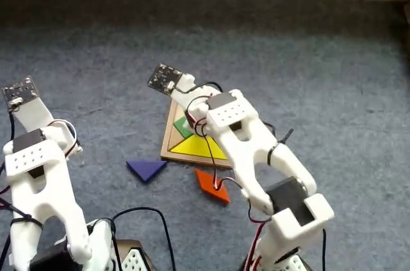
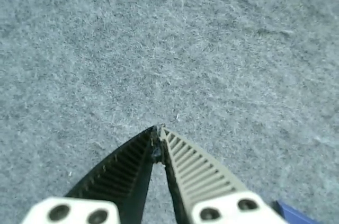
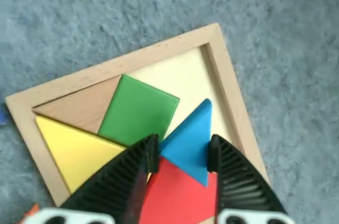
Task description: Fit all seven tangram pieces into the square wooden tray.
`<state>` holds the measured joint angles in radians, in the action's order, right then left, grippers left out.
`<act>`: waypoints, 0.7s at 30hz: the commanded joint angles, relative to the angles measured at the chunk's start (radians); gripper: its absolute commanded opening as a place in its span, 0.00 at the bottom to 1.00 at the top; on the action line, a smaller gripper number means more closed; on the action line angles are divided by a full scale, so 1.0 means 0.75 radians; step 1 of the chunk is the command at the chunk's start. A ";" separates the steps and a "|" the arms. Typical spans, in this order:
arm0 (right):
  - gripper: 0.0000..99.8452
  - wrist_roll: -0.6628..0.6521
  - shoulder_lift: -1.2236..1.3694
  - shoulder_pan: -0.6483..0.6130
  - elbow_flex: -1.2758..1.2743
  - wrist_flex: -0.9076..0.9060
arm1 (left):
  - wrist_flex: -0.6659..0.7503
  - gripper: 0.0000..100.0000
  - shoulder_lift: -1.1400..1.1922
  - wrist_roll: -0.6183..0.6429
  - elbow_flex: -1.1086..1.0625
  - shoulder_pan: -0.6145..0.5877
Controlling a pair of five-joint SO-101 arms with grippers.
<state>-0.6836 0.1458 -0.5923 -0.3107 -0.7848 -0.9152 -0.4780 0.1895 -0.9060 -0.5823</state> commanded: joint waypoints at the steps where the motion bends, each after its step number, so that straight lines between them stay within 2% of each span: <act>1: 0.14 -0.018 0.034 0.032 0.134 0.024 | 0.023 0.01 -0.038 0.010 0.058 -0.009; 5: 0.16 -0.018 0.048 0.062 0.144 0.024 | 0.023 0.01 -0.038 0.008 0.058 -0.009; 10: 0.26 -0.012 0.048 0.066 0.144 0.021 | 0.023 0.01 -0.038 0.006 0.058 -0.009; 12: 0.28 -0.012 0.046 0.066 0.144 0.021 | 0.023 0.01 -0.038 0.006 0.058 -0.009; 18: 0.27 -0.012 0.044 0.083 0.150 0.019 | 0.023 0.01 -0.038 0.006 0.058 -0.009; 21: 0.17 -0.010 0.050 0.103 0.152 0.026 | 0.023 0.01 -0.038 0.006 0.058 -0.007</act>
<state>-0.6836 0.1995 -0.5386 -0.2570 -0.7848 -0.9152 -0.4780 0.1895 -0.9060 -0.5823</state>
